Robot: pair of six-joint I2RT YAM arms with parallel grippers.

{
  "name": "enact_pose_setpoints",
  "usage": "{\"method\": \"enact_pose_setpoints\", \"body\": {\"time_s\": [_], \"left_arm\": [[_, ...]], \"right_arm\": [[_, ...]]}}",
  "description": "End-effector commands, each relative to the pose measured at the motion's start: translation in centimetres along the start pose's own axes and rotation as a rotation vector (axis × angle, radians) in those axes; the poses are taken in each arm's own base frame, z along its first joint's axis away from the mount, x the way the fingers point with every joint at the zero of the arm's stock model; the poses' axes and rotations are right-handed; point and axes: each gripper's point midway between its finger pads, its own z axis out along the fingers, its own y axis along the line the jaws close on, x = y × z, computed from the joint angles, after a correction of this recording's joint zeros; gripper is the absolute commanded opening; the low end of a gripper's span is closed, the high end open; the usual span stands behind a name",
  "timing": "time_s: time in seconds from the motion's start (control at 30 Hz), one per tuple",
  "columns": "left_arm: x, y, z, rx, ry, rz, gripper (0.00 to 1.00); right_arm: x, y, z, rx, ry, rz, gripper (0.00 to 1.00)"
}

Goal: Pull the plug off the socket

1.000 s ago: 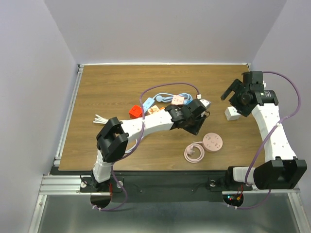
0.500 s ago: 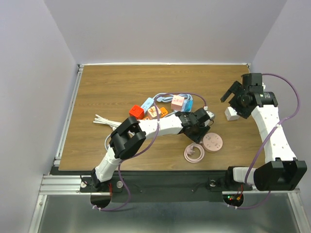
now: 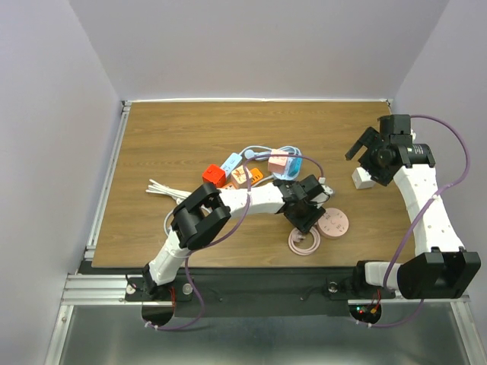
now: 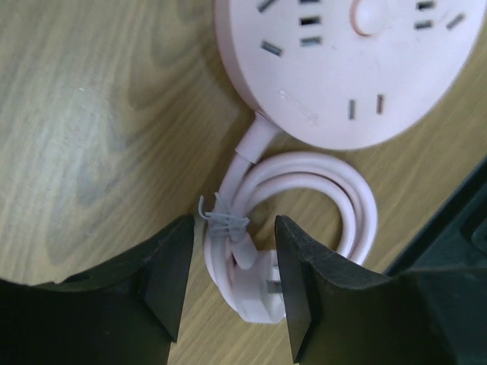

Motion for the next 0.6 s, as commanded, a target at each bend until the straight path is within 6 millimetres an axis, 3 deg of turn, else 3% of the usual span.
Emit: {"method": "enact_pose_setpoints", "body": {"time_s": [0.0,0.2,0.3,0.33,0.43,0.57], "left_arm": [[1.1,-0.5,-0.5,0.031,0.032,0.054,0.58],[3.5,0.8,2.0,-0.020,0.089,0.047,0.54],[4.7,0.5,3.0,-0.020,0.113,0.050,0.21],[5.0,0.6,3.2,-0.024,0.118,0.046,0.00],[5.8,0.8,3.6,-0.041,0.119,0.026,0.00],[5.3,1.3,2.6,-0.085,0.087,0.009,0.00]], "right_arm": [[-0.2,0.3,-0.6,-0.019,-0.021,-0.005,1.00],[-0.4,0.5,-0.6,-0.024,-0.022,-0.004,1.00],[-0.4,0.5,-0.7,-0.025,-0.023,-0.004,1.00],[-0.4,0.5,-0.8,-0.026,-0.025,-0.004,1.00],[-0.5,0.5,-0.7,-0.023,-0.025,-0.002,1.00],[-0.6,0.6,-0.7,-0.024,-0.024,-0.002,1.00]]}}
